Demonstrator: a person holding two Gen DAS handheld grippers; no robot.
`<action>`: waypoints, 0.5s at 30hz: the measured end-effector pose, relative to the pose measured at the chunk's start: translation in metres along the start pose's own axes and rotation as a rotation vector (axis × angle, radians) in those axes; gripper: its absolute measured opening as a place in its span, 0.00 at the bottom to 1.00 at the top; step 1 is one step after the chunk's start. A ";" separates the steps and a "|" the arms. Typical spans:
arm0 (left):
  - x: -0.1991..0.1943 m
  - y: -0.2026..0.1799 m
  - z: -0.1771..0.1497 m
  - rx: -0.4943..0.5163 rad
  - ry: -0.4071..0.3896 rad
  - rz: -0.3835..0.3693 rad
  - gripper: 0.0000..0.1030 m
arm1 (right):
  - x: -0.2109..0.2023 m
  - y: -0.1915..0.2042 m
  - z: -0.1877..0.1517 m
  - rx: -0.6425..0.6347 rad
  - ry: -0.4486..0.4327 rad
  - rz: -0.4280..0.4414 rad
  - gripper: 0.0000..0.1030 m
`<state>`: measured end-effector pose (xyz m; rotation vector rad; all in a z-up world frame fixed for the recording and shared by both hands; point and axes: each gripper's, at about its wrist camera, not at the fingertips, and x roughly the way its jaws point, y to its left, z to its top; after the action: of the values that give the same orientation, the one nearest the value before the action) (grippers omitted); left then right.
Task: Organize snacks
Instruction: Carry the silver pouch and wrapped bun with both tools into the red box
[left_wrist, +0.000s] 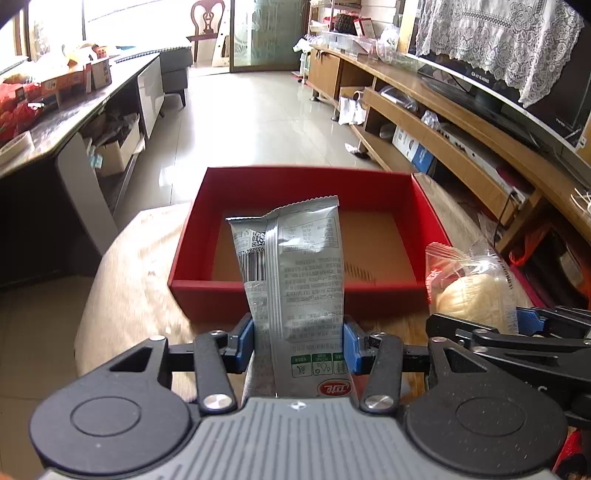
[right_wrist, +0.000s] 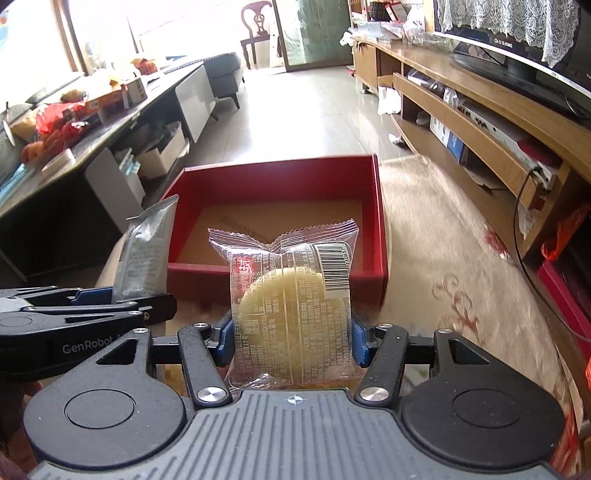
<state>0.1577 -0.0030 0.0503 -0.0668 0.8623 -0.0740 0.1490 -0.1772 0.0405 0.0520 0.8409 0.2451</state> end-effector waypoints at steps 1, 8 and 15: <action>0.002 -0.001 0.005 0.001 -0.005 0.001 0.42 | 0.003 0.000 0.005 0.000 -0.004 0.000 0.62; 0.022 -0.002 0.033 -0.005 -0.025 0.018 0.42 | 0.023 -0.003 0.030 0.008 -0.021 -0.006 0.62; 0.048 -0.005 0.056 0.003 -0.036 0.055 0.42 | 0.045 -0.011 0.048 0.023 -0.027 -0.014 0.62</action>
<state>0.2308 -0.0107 0.0506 -0.0415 0.8279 -0.0227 0.2160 -0.1752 0.0383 0.0711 0.8168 0.2214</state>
